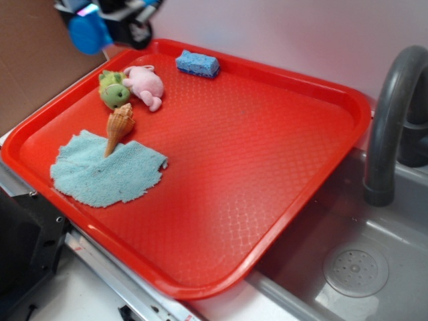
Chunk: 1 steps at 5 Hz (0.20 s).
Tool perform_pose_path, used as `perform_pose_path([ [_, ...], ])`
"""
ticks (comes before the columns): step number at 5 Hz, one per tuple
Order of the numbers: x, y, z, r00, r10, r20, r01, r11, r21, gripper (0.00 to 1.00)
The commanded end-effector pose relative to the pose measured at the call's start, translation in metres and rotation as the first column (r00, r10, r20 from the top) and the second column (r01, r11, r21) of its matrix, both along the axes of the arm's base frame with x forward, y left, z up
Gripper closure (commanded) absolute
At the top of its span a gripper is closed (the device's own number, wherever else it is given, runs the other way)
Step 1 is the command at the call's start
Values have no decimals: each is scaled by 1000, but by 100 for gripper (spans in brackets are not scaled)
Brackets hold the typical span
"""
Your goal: Grab the blue bottle.
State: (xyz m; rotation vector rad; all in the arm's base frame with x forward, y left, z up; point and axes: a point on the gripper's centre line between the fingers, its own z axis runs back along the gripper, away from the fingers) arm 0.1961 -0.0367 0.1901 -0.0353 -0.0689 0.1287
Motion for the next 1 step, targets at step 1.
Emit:
perform_pose_path([
  [1,-9,9,19,993,64,95,-60,997,-43,100],
])
